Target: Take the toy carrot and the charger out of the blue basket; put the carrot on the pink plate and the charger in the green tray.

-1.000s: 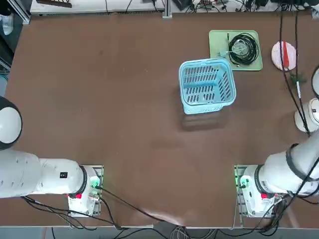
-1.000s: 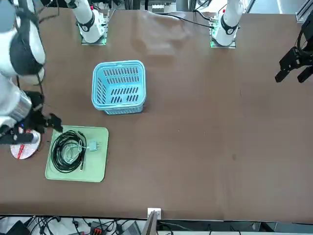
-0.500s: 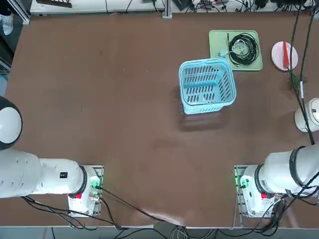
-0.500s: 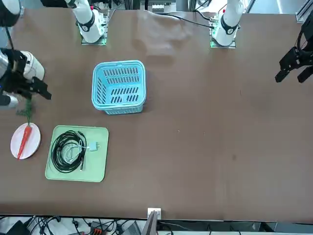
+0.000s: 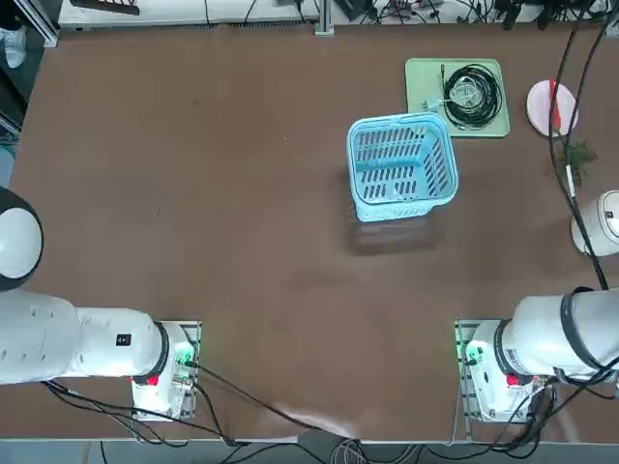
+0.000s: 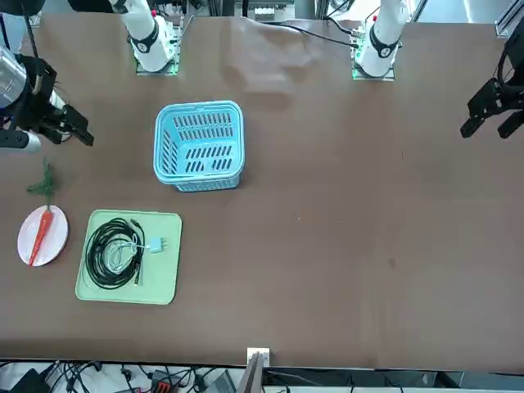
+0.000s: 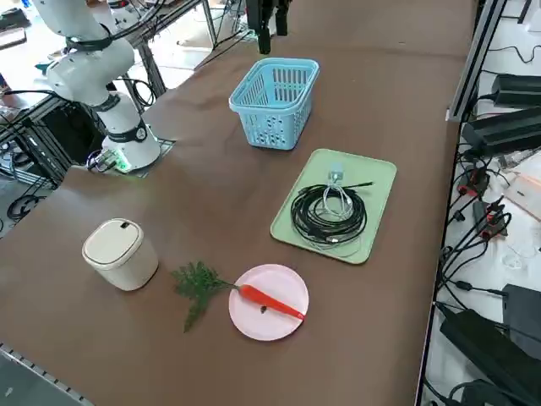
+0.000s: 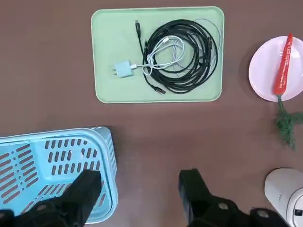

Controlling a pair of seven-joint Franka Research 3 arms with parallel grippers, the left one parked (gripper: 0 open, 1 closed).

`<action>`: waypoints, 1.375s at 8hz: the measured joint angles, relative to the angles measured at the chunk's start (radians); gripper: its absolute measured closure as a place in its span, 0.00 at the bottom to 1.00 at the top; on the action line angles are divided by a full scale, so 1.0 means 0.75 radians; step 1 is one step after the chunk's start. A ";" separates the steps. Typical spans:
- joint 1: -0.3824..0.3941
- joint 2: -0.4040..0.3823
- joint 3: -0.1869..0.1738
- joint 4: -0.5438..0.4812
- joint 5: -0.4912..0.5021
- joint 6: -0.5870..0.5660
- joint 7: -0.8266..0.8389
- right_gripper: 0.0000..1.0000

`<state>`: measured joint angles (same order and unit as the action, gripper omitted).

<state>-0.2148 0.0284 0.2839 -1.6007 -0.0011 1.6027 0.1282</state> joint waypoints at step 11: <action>0.318 0.118 -0.391 0.095 -0.006 0.049 -0.052 0.00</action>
<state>0.0236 0.1172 -0.0095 -1.5296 -0.0054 1.6392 0.0892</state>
